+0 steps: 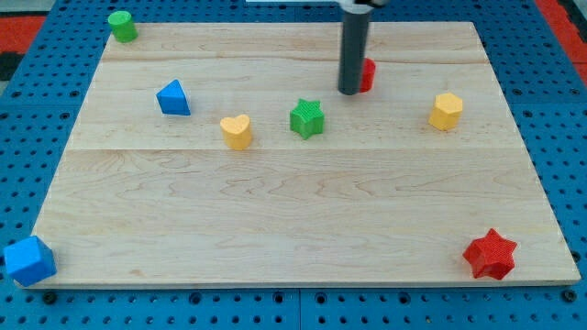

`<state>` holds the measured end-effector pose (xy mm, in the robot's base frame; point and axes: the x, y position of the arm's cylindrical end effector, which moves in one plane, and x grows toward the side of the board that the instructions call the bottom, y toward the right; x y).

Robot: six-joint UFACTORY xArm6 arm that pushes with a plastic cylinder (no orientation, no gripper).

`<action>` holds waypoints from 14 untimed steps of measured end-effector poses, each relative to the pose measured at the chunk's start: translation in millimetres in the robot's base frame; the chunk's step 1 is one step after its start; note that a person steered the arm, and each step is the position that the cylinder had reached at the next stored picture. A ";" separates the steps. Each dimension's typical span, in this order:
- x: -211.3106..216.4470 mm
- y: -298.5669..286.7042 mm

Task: Move red circle slightly up towards top

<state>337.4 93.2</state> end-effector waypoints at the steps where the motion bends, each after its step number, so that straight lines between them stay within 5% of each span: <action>1: 8.7 53.2; 4: 25.6 -34.8; 6: -16.1 14.2; 8: -10.5 -35.4; 14: -47.0 21.0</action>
<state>290.4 114.2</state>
